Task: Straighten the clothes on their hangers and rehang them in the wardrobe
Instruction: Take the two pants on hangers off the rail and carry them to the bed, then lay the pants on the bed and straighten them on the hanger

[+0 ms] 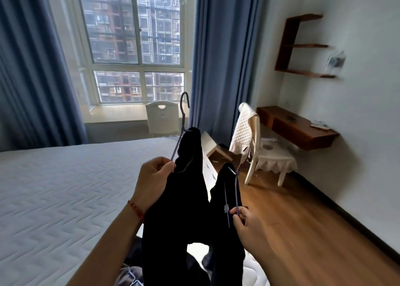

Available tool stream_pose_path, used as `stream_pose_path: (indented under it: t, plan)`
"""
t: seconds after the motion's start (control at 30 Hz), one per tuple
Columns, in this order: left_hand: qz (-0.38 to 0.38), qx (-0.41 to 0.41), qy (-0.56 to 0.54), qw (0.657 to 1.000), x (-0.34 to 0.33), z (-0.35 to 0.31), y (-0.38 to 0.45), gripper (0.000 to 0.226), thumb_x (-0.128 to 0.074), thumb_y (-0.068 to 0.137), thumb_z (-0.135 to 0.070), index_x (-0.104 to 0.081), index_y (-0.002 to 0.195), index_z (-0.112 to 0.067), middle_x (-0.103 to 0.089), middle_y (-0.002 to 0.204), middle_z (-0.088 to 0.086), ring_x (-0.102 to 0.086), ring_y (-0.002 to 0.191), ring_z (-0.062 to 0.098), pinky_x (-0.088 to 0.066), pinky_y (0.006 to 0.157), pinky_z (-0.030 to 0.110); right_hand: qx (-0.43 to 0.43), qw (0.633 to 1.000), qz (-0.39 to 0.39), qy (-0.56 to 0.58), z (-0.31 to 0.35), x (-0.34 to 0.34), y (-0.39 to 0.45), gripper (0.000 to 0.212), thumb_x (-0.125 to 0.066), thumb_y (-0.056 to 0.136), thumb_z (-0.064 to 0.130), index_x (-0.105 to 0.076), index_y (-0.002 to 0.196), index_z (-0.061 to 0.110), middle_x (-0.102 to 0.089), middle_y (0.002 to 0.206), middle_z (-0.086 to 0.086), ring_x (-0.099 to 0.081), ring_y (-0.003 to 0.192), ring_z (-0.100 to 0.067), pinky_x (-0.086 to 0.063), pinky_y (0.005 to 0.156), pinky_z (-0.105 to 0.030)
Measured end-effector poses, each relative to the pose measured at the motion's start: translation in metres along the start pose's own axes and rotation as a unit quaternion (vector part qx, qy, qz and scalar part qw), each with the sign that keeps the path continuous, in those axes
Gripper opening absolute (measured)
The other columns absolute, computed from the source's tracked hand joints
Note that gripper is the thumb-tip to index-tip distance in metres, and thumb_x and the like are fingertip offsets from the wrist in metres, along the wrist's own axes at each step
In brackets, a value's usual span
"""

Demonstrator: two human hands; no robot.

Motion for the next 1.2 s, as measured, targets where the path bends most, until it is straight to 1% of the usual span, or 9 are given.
stream_pose_path:
  t: [0.1,0.13,0.2,0.33,0.47,0.67,0.83,1.03,1.2]
  plan:
    - [0.009,0.005,0.019,1.000,0.003,0.010,-0.007,0.026,-0.054,0.087,-0.005,-0.061,0.063,-0.011,-0.057,0.060,0.003,-0.048,0.059,0.010,-0.036,0.048,0.005,-0.056,0.996,0.058,-0.046,-0.024,-0.026,0.009,0.019,-0.048,0.092,0.011,-0.054,0.079,0.024,-0.058,0.067,0.007,-0.056,0.065,-0.004,-0.042,0.065,-0.022]
    - [0.015,0.006,0.024,1.000,0.004,0.011,-0.008,0.025,-0.053,0.087,-0.005,-0.061,0.064,-0.011,-0.057,0.061,0.003,-0.048,0.059,0.010,-0.036,0.049,0.004,-0.081,0.991,0.082,-0.065,-0.028,-0.032,0.011,0.011,-0.047,0.093,0.015,-0.056,0.090,0.021,-0.064,0.081,0.000,-0.061,0.080,-0.012,-0.043,0.073,-0.028]
    - [0.025,0.001,0.031,0.999,0.009,0.011,-0.008,0.026,-0.053,0.088,-0.006,-0.061,0.064,-0.013,-0.057,0.062,0.002,-0.049,0.060,0.009,-0.036,0.050,0.003,-0.095,0.985,0.111,-0.091,-0.022,-0.033,0.014,0.025,-0.046,0.095,0.022,-0.050,0.117,0.013,-0.064,0.105,-0.008,-0.059,0.101,-0.021,-0.038,0.077,-0.026]
    - [0.037,-0.018,0.057,0.998,0.021,0.004,-0.007,0.027,-0.055,0.087,-0.006,-0.061,0.063,-0.018,-0.059,0.062,-0.001,-0.054,0.058,0.006,-0.039,0.053,0.002,0.011,0.990,0.084,-0.117,0.034,-0.012,0.035,0.035,-0.048,0.095,0.024,-0.048,0.127,0.009,-0.057,0.118,0.000,-0.052,0.108,-0.013,-0.027,0.069,-0.003]
    - [0.066,-0.014,0.067,0.995,0.030,-0.001,-0.008,0.027,-0.056,0.086,-0.007,-0.061,0.063,-0.020,-0.059,0.050,-0.011,-0.052,0.052,0.002,-0.040,0.052,0.005,0.081,0.993,0.018,-0.078,0.091,0.006,0.079,0.038,-0.047,0.095,0.024,-0.047,0.131,0.012,-0.056,0.131,-0.009,-0.051,0.120,-0.023,-0.035,0.095,-0.025]
    - [0.064,-0.045,0.050,0.996,0.072,-0.033,-0.002,0.024,-0.056,0.086,-0.006,-0.061,0.064,-0.014,-0.054,0.044,-0.010,-0.045,0.042,0.000,-0.034,0.046,0.005,0.204,0.972,-0.022,-0.114,0.180,0.020,0.116,0.045,-0.042,0.097,0.019,-0.034,0.141,0.013,-0.038,0.146,-0.007,-0.034,0.136,-0.022,-0.025,0.112,-0.033]
    - [0.073,-0.064,0.058,0.994,0.117,-0.057,0.006,0.016,-0.057,0.087,-0.009,-0.066,0.073,-0.007,-0.054,0.051,-0.005,-0.044,0.046,0.003,-0.036,0.047,0.008,0.259,0.951,-0.006,-0.169,0.227,0.006,0.135,0.044,-0.038,0.098,0.020,-0.033,0.142,0.017,-0.037,0.148,-0.006,-0.031,0.137,-0.024,-0.025,0.114,-0.042]
    - [0.059,-0.090,0.116,0.987,0.169,-0.065,0.022,0.016,-0.058,0.086,-0.012,-0.069,0.075,-0.009,-0.059,0.063,0.004,-0.050,0.056,0.010,-0.040,0.054,0.010,0.321,0.924,-0.017,-0.208,0.269,-0.017,0.146,0.031,-0.043,0.095,0.021,-0.049,0.125,0.014,-0.054,0.126,-0.008,-0.047,0.119,-0.026,-0.032,0.104,-0.041]
    - [0.052,-0.154,0.251,0.954,0.199,-0.071,0.043,0.018,-0.059,0.086,-0.012,-0.066,0.073,-0.021,-0.064,0.064,-0.009,-0.054,0.058,0.002,-0.043,0.062,0.014,0.360,0.904,-0.058,-0.224,0.292,-0.023,0.147,0.024,-0.044,0.095,0.021,-0.054,0.115,0.011,-0.057,0.116,-0.007,-0.049,0.112,-0.024,-0.033,0.098,-0.037]
Point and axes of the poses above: each hand's wrist, its own y-axis towards the middle knuckle, its own x-axis out of the back of the hand, z = x × y, the point moved 5 cm from there along y, towards the middle knuckle
